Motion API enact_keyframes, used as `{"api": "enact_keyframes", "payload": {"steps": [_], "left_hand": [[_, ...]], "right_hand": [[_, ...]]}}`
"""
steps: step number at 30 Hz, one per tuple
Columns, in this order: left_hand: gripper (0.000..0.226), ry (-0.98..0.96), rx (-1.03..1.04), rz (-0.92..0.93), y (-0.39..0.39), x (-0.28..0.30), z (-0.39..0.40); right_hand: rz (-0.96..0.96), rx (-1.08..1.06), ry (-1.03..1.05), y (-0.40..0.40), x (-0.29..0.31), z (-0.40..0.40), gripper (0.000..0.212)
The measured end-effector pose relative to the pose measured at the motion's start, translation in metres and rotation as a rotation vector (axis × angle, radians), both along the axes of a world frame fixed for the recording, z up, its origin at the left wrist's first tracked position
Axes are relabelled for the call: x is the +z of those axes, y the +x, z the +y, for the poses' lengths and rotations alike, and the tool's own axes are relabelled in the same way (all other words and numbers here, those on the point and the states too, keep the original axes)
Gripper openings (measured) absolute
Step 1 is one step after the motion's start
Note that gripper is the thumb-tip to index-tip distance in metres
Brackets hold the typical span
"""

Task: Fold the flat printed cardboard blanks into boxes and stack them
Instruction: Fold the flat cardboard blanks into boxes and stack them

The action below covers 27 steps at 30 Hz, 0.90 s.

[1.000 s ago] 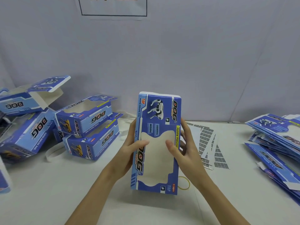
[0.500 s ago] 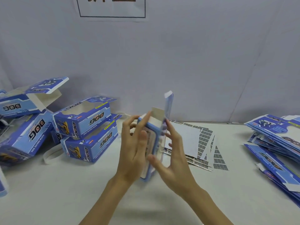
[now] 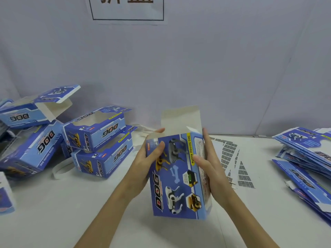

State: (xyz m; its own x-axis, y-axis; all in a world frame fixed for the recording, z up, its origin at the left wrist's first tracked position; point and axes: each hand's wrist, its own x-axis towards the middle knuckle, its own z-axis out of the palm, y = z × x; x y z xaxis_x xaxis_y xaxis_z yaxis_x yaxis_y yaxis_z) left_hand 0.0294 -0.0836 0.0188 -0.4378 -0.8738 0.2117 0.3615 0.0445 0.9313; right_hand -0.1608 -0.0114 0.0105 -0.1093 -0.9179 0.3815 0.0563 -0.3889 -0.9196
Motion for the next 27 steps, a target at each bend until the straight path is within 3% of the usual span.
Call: {"api": "enact_keyframes", "payload": {"steps": [2, 5, 8, 14, 20, 22, 27], "left_hand": [[0.047, 0.003, 0.049, 0.032, -0.002, 0.002, 0.004], [0.054, -0.094, 0.097, 0.045, -0.006, 0.001, 0.008], [0.057, -0.177, 0.142, 0.015, -0.006, 0.003, 0.012], [0.078, -0.431, 0.255, -0.002, -0.009, 0.003, 0.011], [0.038, -0.283, 0.220, 0.043, -0.011, 0.002, 0.013], [0.017, -0.273, 0.227, 0.057, -0.013, 0.000, 0.010], [0.022, -0.376, 0.269, -0.005, -0.014, -0.003, 0.009]], "right_hand": [[0.039, -0.019, -0.046, 0.004, 0.000, 0.002, 0.082], [0.129, -0.128, -0.139, 0.010, 0.000, 0.004, 0.062], [0.057, -0.233, -0.128, 0.010, 0.003, 0.001, 0.048], [0.054, -0.278, -0.169, 0.007, 0.005, 0.001, 0.063], [0.170, -0.266, -0.210, 0.011, 0.004, 0.008, 0.059], [0.148, -0.261, -0.227, 0.013, 0.003, 0.010, 0.044], [0.065, -0.292, -0.227, 0.019, 0.007, 0.008, 0.020]]}}
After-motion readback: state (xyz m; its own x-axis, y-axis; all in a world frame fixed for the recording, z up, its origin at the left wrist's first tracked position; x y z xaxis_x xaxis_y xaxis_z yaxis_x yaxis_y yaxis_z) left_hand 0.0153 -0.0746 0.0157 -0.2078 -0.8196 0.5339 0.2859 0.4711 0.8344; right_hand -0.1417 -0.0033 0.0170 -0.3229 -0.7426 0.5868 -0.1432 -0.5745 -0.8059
